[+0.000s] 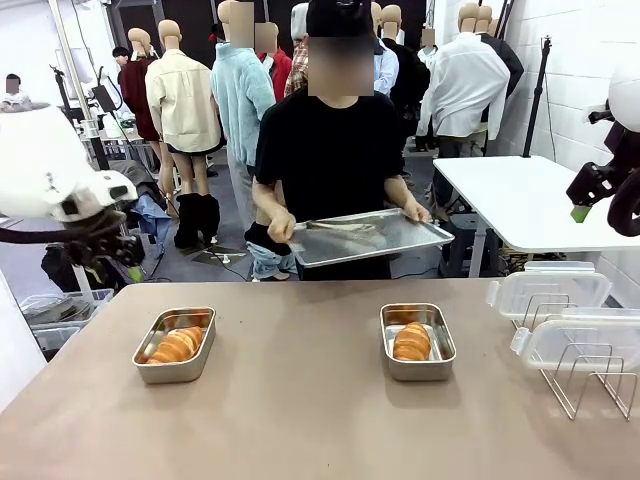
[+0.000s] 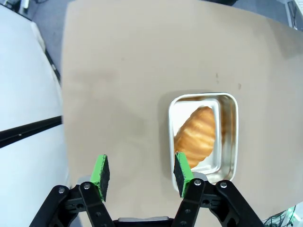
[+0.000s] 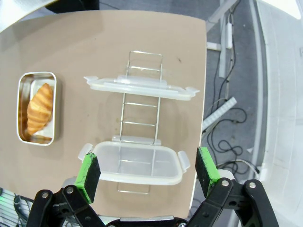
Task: Place the bread in airtight containers.
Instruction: Pick up one Airtight Container lid and hand it to the human.
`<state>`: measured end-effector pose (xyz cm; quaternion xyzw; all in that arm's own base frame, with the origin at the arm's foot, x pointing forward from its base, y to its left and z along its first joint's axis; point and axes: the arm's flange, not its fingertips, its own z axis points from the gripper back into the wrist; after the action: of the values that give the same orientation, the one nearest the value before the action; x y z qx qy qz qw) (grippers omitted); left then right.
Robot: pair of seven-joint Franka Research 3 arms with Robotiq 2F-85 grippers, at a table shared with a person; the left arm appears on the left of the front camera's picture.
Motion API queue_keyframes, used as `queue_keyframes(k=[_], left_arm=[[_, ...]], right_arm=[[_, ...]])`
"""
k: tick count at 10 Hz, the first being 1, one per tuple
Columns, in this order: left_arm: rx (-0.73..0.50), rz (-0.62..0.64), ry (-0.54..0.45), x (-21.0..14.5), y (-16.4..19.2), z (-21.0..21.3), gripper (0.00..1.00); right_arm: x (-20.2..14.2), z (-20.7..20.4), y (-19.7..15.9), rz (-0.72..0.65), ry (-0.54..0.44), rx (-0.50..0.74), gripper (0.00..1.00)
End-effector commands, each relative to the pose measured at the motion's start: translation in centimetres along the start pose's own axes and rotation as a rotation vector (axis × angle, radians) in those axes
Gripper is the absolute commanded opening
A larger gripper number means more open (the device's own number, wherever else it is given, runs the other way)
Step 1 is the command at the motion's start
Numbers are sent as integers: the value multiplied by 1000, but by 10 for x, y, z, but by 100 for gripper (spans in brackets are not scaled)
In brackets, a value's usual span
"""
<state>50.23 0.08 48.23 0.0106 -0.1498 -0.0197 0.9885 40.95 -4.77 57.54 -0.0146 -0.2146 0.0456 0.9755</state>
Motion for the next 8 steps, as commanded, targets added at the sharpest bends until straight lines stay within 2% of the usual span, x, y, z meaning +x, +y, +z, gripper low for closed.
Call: queue_keyframes(k=[1, 4, 5, 6, 8], left_arm=[[10, -5, -6, -6, 35, 7, 72], [-37, 43, 20, -14, 79, 0, 72], [-23, 58, 52, -17, 86, 1, 91], [-14, 76, 56, -19, 91, 2, 100], [13, 80, 70, -18, 96, 2, 100]], right_arm=[[3, -1, 1, -10, 2, -12, 100], [3, -1, 1, -10, 2, -12, 100], [3, -1, 1, -10, 2, -12, 100], [3, -1, 1, -10, 2, -12, 100], [3, -1, 1, -10, 2, -12, 100]])
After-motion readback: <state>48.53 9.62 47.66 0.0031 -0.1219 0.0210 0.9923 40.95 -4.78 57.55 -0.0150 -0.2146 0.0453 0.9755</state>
